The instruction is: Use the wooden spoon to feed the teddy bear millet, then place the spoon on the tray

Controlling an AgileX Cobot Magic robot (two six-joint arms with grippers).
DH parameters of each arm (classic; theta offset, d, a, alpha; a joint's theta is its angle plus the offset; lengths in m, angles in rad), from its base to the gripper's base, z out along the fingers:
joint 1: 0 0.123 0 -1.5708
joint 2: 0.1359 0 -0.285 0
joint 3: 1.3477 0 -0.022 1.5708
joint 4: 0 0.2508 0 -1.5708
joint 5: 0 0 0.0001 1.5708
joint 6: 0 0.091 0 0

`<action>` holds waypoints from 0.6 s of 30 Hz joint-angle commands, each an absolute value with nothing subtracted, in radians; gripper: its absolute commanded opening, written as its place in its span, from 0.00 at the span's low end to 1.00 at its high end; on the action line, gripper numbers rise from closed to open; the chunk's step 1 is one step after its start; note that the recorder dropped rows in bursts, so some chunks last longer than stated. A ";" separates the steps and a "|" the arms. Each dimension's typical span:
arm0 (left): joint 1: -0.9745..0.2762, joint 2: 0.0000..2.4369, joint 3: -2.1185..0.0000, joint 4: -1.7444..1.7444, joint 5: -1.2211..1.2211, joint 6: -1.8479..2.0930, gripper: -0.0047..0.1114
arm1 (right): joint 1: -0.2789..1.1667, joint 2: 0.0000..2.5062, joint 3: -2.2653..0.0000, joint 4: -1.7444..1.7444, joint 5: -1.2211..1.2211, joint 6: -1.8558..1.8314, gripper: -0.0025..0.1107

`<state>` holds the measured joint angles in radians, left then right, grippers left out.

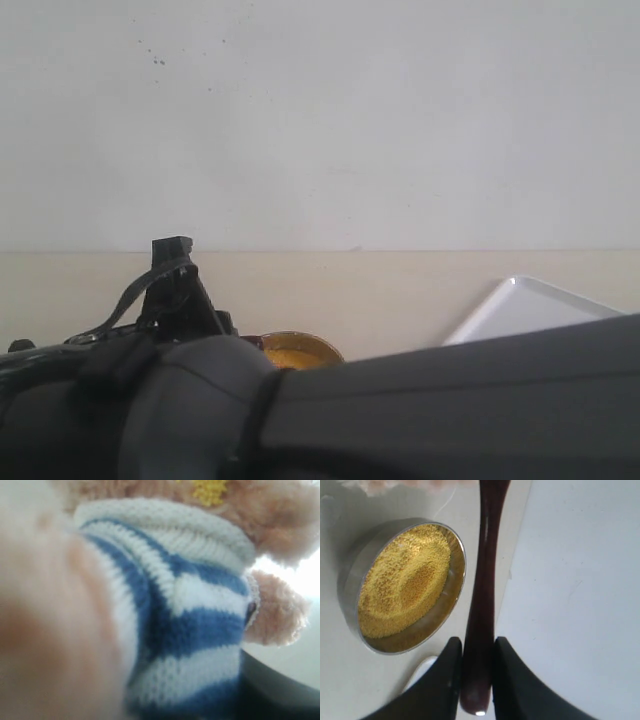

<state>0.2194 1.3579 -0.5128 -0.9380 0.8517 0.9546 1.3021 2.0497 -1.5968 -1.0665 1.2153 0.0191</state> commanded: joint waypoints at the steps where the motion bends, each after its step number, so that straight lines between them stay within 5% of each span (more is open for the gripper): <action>1: 0.223 1.350 -0.510 -0.953 0.860 0.960 0.09 | 1.299 2.017 -1.559 -1.083 1.221 0.033 0.02; 18: 0.223 1.350 -0.510 -0.953 0.863 0.960 0.09 | 1.284 1.895 -1.559 -0.992 1.221 0.071 0.02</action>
<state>0.2194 1.3579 -0.5128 -0.9380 0.8517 0.9546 1.3021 1.9492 -1.5638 -1.0281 1.2154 0.0583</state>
